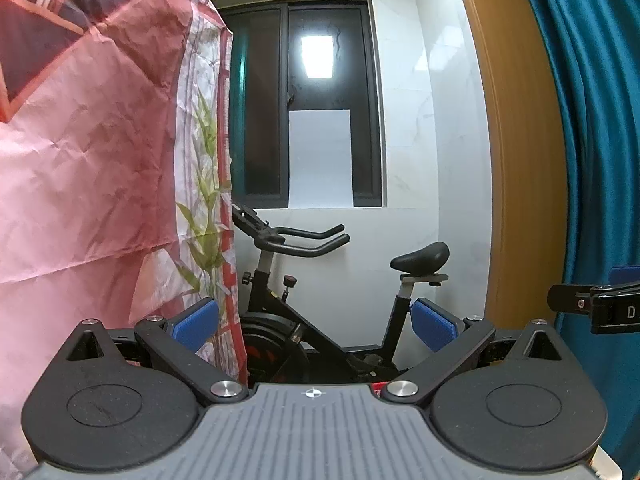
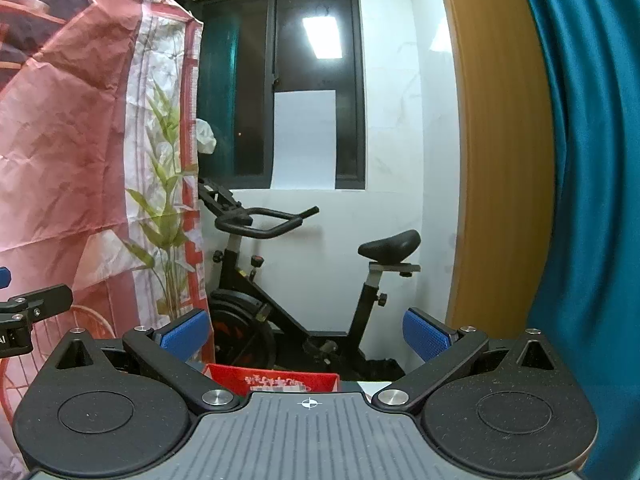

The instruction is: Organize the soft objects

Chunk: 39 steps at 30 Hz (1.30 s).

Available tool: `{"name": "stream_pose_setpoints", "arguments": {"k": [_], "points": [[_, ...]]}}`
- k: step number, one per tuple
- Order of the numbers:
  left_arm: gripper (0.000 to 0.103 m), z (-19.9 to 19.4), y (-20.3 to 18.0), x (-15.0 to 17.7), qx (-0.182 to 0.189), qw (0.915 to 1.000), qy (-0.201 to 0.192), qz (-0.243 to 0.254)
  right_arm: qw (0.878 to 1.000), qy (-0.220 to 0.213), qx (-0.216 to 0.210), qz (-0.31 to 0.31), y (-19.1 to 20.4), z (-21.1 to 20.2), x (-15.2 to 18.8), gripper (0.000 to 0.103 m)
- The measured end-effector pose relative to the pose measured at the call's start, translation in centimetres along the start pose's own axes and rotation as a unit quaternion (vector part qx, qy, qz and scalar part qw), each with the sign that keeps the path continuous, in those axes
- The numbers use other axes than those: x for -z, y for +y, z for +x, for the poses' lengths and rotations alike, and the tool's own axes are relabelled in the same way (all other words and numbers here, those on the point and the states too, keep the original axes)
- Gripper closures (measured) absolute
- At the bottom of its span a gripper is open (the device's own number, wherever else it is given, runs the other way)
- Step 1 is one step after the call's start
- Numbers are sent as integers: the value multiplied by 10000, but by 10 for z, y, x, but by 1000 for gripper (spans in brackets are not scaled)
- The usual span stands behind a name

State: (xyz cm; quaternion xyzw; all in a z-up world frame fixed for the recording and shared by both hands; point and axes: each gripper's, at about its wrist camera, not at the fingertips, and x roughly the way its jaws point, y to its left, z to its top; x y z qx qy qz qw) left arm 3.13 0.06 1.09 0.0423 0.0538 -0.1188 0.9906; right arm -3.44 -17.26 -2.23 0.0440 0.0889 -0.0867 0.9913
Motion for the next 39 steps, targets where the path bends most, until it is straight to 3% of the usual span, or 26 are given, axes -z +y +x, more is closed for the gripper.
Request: {"name": "stream_pose_setpoints", "arguments": {"k": [39], "points": [[0, 11, 3, 7, 33, 9995, 229, -198, 9996, 232, 153, -34, 9, 15, 10, 0]]}}
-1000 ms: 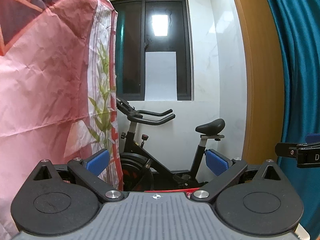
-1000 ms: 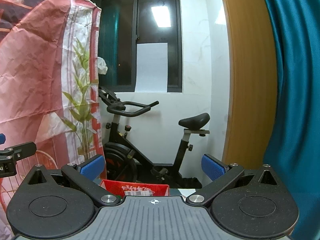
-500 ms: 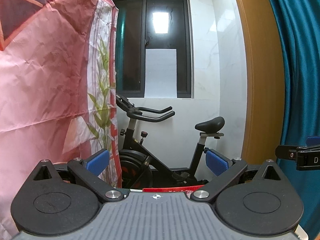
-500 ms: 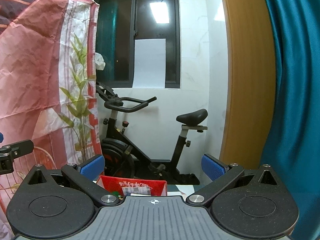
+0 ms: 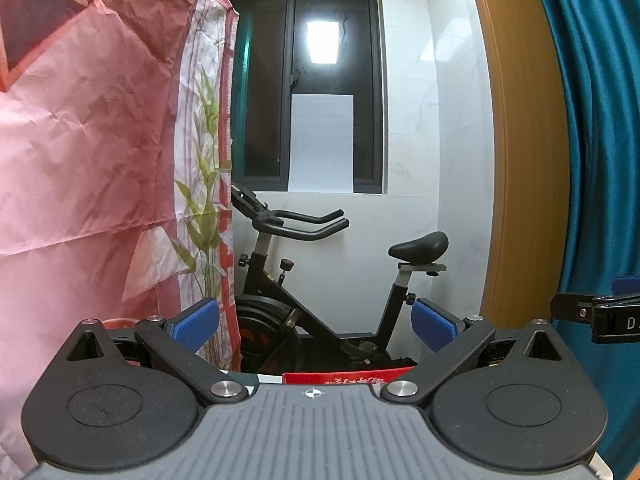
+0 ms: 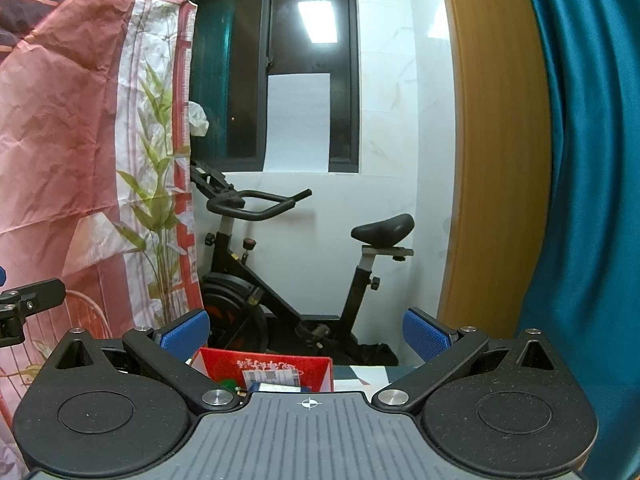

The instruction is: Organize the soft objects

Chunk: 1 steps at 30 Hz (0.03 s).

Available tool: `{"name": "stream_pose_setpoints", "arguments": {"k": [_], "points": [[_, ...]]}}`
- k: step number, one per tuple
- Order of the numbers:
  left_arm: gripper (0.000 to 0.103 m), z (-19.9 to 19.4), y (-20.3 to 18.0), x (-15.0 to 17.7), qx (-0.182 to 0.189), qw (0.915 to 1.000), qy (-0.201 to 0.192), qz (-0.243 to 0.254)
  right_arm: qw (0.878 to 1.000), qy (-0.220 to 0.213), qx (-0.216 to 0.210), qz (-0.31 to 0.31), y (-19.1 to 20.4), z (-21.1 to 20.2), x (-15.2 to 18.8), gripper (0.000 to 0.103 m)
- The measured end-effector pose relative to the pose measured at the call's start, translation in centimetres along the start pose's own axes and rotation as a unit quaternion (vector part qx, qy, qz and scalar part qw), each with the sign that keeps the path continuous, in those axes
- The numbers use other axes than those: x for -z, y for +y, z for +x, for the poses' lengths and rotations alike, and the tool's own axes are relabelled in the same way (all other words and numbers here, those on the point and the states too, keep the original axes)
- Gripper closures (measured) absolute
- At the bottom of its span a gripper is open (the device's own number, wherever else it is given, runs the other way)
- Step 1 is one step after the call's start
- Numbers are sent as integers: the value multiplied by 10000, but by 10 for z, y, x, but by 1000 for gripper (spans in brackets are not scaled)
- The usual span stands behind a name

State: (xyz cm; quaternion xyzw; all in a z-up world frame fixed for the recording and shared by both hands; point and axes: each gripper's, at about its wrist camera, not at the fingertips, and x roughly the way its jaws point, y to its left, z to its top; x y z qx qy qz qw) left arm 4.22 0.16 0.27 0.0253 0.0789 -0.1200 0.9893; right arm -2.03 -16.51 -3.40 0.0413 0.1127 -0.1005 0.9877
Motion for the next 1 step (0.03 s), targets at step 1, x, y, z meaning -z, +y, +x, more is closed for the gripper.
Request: {"name": "stream_pose_setpoints", "arguments": {"k": [1], "points": [[0, 0, 0, 0, -1, 10000, 2, -2, 10000, 8, 3, 0, 1, 0, 0, 0]]}}
